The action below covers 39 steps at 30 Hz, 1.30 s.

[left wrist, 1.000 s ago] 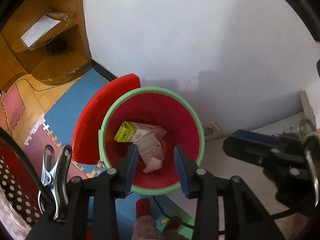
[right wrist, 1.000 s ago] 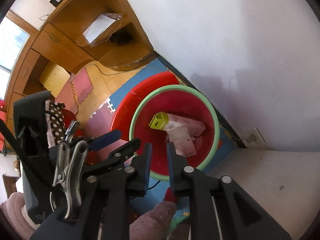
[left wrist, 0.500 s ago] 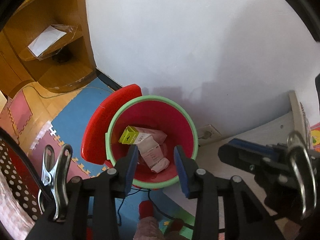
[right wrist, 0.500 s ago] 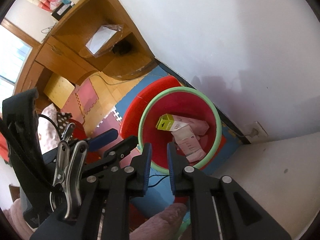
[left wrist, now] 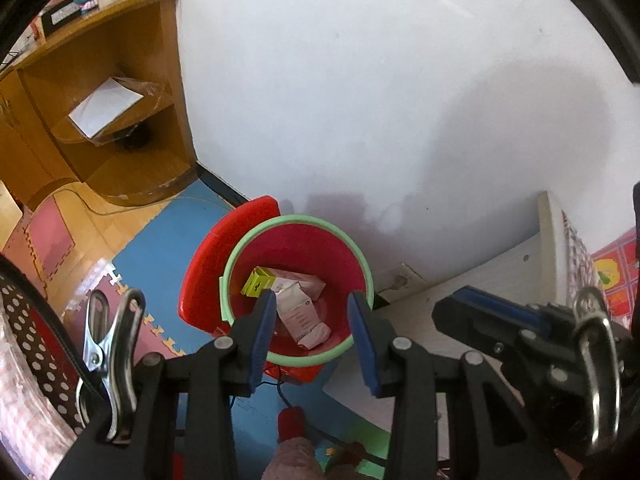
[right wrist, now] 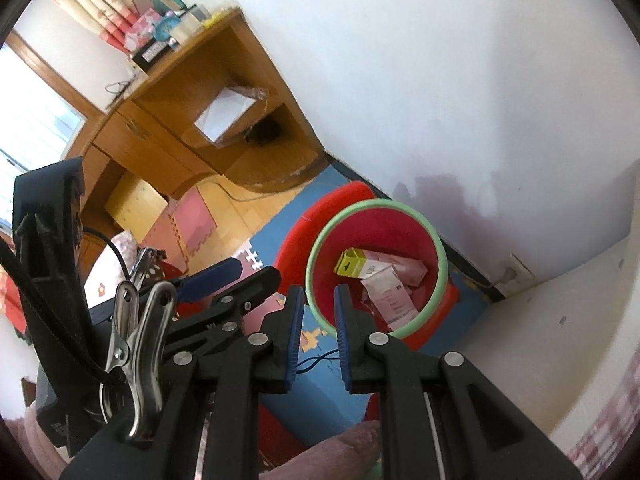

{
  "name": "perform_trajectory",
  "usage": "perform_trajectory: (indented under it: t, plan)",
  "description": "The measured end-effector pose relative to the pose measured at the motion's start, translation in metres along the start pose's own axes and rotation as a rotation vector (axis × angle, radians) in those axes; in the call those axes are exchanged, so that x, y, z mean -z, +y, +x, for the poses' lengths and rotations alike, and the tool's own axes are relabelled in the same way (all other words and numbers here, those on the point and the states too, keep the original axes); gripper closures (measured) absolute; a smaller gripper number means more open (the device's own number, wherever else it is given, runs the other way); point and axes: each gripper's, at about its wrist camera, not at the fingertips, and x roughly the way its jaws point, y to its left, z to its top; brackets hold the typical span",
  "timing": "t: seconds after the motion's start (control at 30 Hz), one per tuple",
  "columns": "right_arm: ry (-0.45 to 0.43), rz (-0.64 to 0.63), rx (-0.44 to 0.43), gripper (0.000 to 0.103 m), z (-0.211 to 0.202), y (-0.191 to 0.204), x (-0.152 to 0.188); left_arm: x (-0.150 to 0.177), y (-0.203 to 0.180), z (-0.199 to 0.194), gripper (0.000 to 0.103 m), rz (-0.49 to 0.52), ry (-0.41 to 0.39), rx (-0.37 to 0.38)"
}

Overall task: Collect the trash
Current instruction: 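Move both grippers from the bucket back to the trash pile on the bed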

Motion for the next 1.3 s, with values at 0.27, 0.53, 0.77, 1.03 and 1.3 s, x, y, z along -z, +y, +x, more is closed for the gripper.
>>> perform_trajectory:
  t: [0.27,0.53,0.77,1.03,1.3]
  plan:
    - [-0.086,0.021,-0.017,0.086,-0.044,0.01,0.011,0.004,-0.018,-0.041,0.064,0.042,-0.035,-0.013]
    - [-0.153,0.022,-0.024,0.086,-0.088,0.014,0.03,0.014,-0.033,-0.071,0.064,0.082,-0.051,-0.025]
    - [-0.209,0.025,-0.033,0.086,-0.126,0.012,0.052,0.03,-0.054,-0.099,0.064,0.122,-0.062,-0.016]
    - [-0.266,0.05,-0.061,0.086,-0.169,0.006,0.08,0.05,-0.084,-0.138,0.064,0.166,-0.099,-0.009]
    - [-0.326,0.053,-0.072,0.086,-0.217,-0.004,0.119,0.075,-0.119,-0.17,0.064,0.224,-0.13,0.007]
